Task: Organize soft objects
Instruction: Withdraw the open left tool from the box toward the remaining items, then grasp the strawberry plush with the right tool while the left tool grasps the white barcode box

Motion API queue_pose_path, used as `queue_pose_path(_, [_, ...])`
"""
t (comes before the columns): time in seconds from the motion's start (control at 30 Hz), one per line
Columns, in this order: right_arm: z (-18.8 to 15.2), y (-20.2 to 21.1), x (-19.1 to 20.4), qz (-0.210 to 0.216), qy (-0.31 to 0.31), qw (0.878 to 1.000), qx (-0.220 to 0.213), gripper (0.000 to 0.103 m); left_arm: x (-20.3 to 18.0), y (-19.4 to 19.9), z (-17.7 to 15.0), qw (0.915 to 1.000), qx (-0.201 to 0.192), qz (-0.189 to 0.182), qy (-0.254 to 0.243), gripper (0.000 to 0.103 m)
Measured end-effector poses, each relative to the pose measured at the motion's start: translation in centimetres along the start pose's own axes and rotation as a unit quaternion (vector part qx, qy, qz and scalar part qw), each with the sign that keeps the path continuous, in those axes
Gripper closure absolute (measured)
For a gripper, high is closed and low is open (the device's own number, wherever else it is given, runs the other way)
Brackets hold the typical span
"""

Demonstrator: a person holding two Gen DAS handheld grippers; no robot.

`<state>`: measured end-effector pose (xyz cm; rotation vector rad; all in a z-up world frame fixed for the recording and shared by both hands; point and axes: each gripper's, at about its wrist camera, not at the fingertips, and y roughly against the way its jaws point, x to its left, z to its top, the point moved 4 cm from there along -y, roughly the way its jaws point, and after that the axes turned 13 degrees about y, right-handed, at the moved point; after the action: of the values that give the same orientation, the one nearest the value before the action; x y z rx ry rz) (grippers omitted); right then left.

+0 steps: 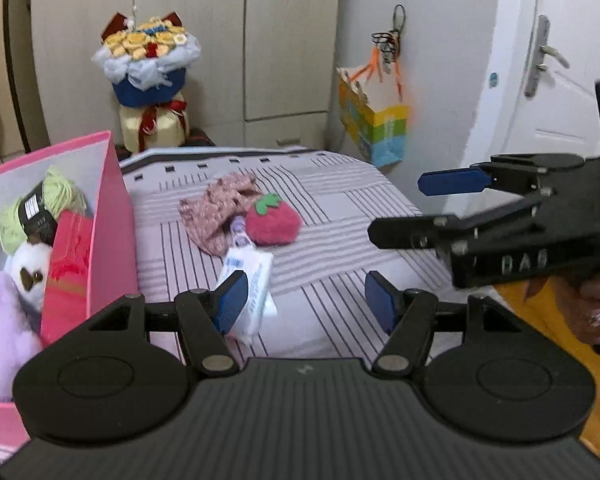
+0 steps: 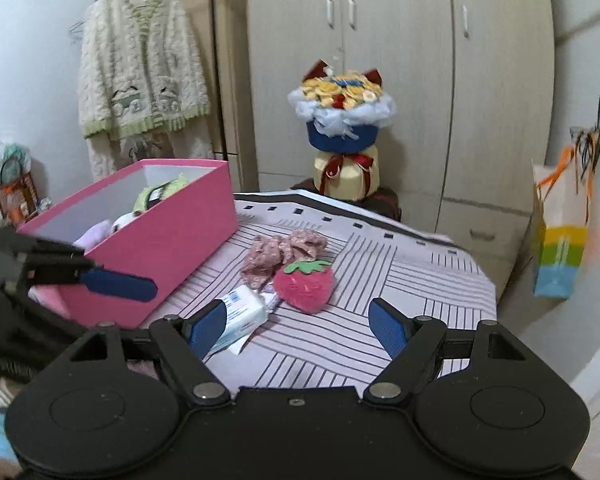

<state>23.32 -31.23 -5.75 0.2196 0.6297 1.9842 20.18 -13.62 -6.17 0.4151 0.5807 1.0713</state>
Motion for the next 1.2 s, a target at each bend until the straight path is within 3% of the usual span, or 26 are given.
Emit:
queue_pose_path(0.23, [0.6, -4.4, -3.2, 0.05, -0.064, 0.997, 0.015, 0.021, 0.4, -4.1, -0.5, 0.9985, -0.01, 0.053, 0.002, 0.039])
queue_pose_path(0.37, [0.5, -7.6, -3.5, 0.083, -0.083, 0.993, 0.029, 0.021, 1.3, -6.6, -0.7, 0.9954, -0.007, 0.095, 0.01, 0.039])
queue_pose_path(0.53, [0.2, -11.5, -3.5, 0.111, -0.092, 0.989, 0.039, 0.021, 2.5, -8.5, -0.8, 0.9926, 0.002, 0.118, 0.029, 0.039])
queue_pose_path(0.7, [-0.1, -14.3, -3.7, 0.117, -0.09, 0.988, 0.048, 0.023, 3.6, -9.7, -1.1, 0.9912, 0.032, 0.118, 0.05, 0.039])
queue_pose_path(0.9, [-0.7, -15.9, -3.8, 0.111, -0.077, 0.989, 0.052, 0.024, 3.3, -10.1, -1.6, 0.993, 0.027, 0.109, 0.038, 0.046])
queue_pose_path(1.0, [-0.9, -16.0, -3.6, 0.101, -0.067, 0.992, 0.043, 0.035, 3.1, -10.2, -1.5, 0.9942, 0.022, 0.102, 0.027, 0.061])
queue_pose_path(1.03, [-0.9, -15.9, -3.7, 0.098, -0.063, 0.992, 0.04, 0.044, 3.0, -10.2, -1.5, 0.9945, 0.021, 0.1, 0.024, 0.064])
queue_pose_path(1.2, [-0.9, -14.7, -3.2, 0.076, -0.041, 0.996, 0.03, 0.049, 2.5, -9.8, -1.7, 0.9957, 0.018, 0.09, 0.01, 0.064])
